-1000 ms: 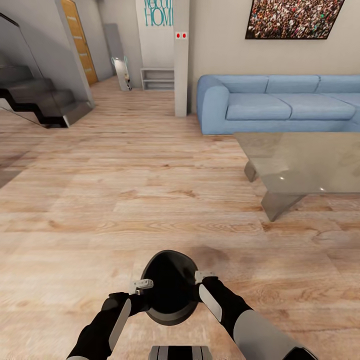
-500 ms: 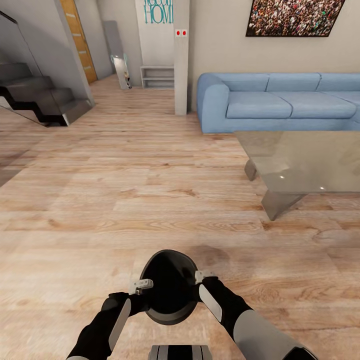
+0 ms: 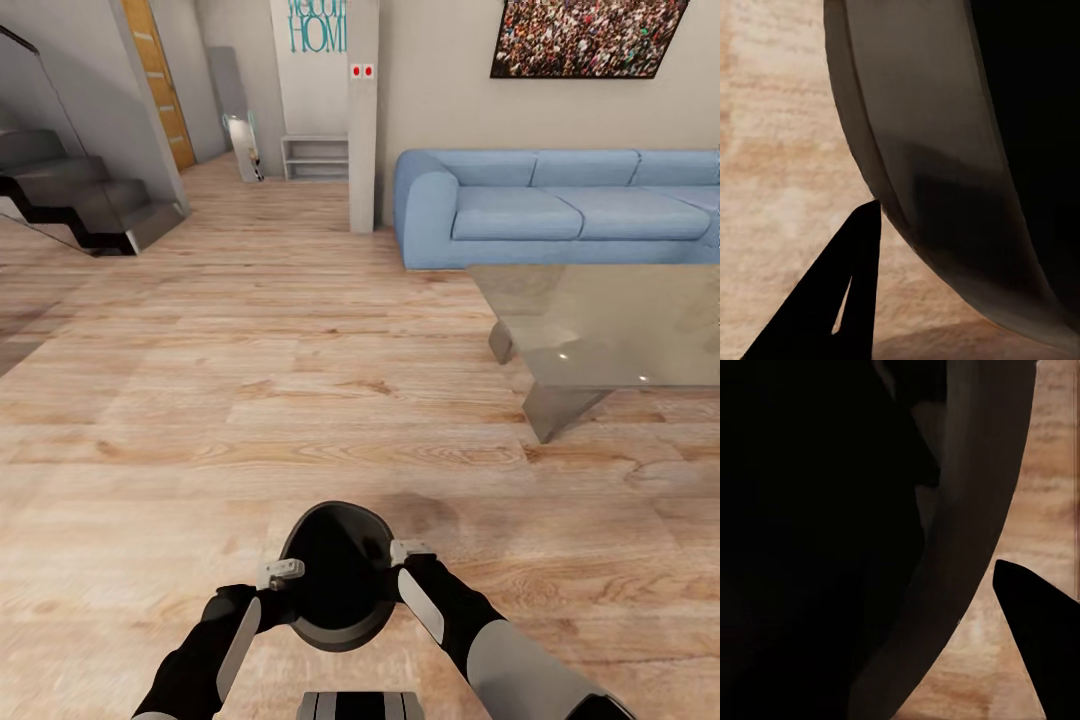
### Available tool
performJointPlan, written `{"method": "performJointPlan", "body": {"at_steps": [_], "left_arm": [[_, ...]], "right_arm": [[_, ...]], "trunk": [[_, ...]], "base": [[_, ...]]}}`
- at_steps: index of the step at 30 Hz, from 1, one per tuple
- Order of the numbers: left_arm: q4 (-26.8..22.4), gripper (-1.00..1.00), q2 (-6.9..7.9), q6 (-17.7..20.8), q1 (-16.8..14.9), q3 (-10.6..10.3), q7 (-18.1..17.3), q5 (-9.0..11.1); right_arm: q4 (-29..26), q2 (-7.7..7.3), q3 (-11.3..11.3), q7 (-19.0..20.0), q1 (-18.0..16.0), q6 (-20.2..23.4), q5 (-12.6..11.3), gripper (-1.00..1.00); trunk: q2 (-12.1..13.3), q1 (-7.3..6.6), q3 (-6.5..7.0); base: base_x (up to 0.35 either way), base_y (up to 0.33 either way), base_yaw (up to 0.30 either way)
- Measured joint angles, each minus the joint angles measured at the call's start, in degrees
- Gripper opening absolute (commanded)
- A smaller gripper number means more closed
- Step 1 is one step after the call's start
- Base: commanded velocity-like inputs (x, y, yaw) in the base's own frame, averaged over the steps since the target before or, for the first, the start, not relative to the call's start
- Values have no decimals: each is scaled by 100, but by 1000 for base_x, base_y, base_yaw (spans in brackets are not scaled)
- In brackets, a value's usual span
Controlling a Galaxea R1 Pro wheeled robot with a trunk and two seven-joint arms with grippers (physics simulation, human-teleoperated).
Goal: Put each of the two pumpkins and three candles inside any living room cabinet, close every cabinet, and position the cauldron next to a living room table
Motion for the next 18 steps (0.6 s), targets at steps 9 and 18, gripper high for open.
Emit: {"method": "performJointPlan", "body": {"at_steps": [9, 18], "left_arm": [[3, -100, -1, -17, 1, 7, 11, 48], [4, -100, -3, 0, 0, 19, -20, 27]], "right_arm": [[-3, 1, -24, 1, 0, 19, -25, -100], [2, 1, -39, 0, 1, 34, -31, -100]], "trunk": [[6, -10, 89], [6, -10, 89]], "base": [[0, 0, 0], [0, 0, 0]]}}
